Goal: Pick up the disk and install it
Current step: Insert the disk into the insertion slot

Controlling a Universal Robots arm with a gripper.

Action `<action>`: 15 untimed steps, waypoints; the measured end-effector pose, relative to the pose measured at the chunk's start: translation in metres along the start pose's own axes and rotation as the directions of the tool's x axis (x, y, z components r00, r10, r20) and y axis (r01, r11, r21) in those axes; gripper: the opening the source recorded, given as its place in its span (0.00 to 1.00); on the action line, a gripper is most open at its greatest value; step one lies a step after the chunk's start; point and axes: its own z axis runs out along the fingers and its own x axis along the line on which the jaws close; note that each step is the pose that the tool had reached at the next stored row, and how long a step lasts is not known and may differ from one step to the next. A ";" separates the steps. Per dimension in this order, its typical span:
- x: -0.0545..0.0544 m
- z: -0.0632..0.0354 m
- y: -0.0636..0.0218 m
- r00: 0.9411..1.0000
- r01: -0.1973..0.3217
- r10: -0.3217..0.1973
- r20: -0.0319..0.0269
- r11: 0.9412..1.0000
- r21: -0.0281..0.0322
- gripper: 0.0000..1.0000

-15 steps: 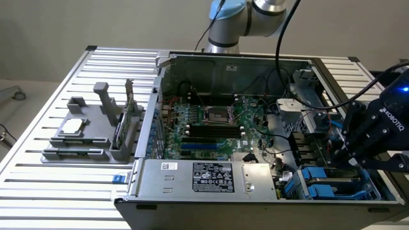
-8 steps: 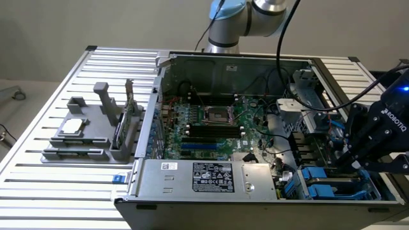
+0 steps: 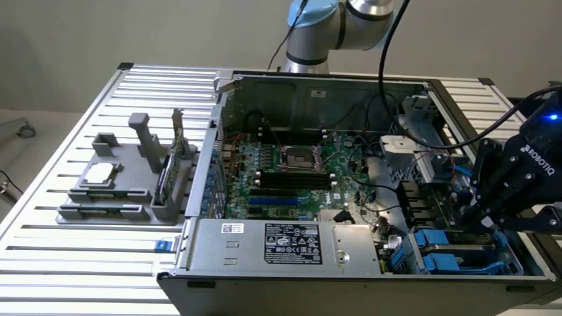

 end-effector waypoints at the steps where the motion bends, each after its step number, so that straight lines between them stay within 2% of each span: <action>1: 0.000 -0.0001 0.0003 1.000 0.000 0.000 0.000 1.000 0.000 0.16; 15: 0.001 0.0022 0.0045 1.000 0.000 0.000 0.000 1.000 0.000 0.16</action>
